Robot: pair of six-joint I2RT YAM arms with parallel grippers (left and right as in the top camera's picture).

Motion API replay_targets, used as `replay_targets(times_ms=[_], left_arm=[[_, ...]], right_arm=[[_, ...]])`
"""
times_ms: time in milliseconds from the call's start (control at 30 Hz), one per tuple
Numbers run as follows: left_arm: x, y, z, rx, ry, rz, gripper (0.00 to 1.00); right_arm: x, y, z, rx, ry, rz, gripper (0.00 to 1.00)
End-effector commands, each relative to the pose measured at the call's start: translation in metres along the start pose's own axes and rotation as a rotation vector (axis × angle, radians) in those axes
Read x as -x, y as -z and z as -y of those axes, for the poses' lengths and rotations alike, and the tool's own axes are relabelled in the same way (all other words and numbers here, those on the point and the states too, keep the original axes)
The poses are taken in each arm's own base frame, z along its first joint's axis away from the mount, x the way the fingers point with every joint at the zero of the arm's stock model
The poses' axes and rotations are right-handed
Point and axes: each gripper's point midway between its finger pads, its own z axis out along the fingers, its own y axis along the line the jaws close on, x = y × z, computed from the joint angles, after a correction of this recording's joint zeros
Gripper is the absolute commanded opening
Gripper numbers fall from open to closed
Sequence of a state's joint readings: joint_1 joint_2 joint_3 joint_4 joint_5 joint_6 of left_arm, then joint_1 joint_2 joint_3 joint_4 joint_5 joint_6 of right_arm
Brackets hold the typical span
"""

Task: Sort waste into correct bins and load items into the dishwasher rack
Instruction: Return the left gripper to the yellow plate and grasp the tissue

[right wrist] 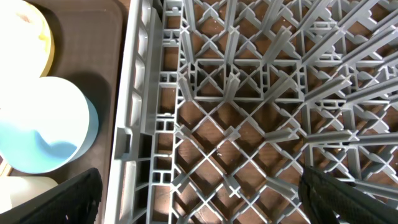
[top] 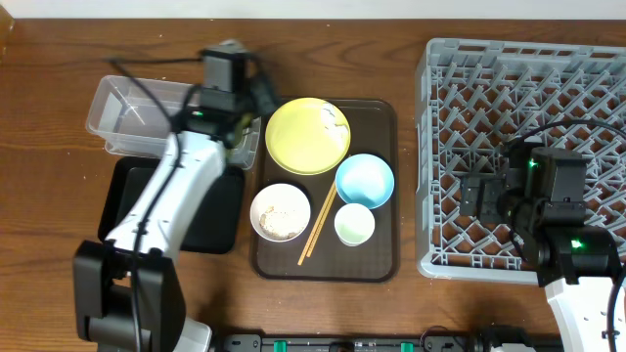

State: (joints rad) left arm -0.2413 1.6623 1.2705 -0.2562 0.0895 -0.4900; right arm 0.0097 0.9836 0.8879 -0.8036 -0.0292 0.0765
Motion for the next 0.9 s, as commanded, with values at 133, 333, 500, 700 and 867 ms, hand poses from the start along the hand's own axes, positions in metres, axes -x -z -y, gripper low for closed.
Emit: replay_targets(times_ms=[133,333,500,700,867], left_arm=[[-0.013,-0.021,0.066,-0.162,-0.167,0.049,0.68],[-0.048,-0.067,0.069,-0.162,-0.19,-0.012,0.68],[-0.077,-0.1,0.06,-0.141,-0.2,-0.065,0.69],[-0.103,-0.126,0.045,-0.109,-0.203,-0.121,0.69],[-0.12,-0.135,0.041,-0.096,-0.212,-0.157,0.66]], right_arm=[[0.009,0.006,-0.003,0.006,-0.004,0.027,0.99],[0.009,0.006,-0.003,0.007,-0.004,0.027,0.99],[0.009,0.006,-0.003,0.007,-0.005,0.026,0.99],[0.008,0.006,-0.003,0.007,-0.008,0.023,0.99],[0.008,0.006,-0.003,0.007,-0.008,0.023,0.99]])
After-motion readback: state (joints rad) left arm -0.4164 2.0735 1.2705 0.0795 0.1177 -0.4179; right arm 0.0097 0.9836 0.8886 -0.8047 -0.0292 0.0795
